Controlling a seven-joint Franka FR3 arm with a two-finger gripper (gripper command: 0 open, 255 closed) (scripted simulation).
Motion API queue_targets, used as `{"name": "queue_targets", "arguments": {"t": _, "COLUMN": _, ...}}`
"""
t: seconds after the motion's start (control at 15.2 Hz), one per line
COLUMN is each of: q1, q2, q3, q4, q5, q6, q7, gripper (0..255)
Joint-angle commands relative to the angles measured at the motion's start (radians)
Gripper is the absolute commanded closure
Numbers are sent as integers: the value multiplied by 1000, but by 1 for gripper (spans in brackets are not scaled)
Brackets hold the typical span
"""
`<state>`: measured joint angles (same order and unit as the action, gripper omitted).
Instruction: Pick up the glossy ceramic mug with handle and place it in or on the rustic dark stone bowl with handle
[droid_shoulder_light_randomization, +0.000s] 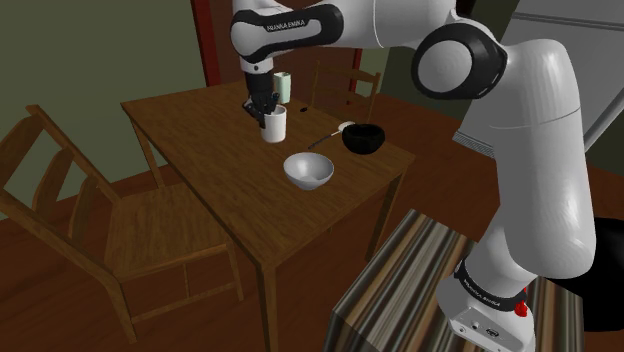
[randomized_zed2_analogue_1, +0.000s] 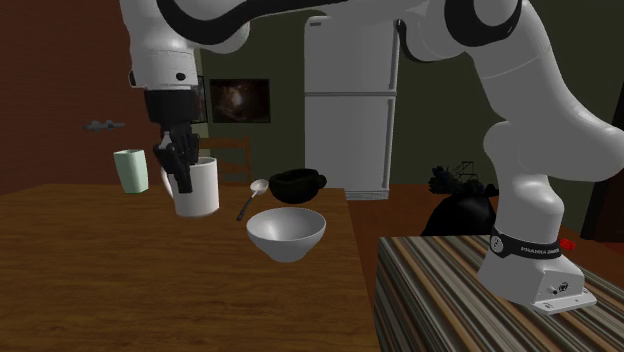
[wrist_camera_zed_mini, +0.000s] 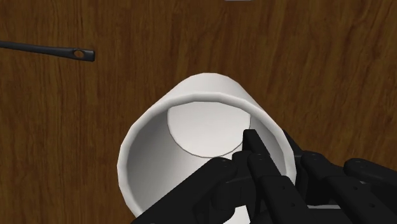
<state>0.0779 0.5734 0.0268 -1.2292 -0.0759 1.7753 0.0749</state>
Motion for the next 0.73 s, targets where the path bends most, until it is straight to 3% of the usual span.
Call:
{"name": "queue_targets", "arguments": {"t": 0.0, "q1": 0, "q2": -3, "q3": 0, "q4": 23, "q5": 0, "q6": -26, "q7": -2, "gripper": 255}}
{"name": "queue_targets", "arguments": {"t": 0.66, "q1": 3, "q2": 18, "q3": 0, "q4": 192, "q5": 1, "q6": -174, "q7": -10, "gripper": 255}}
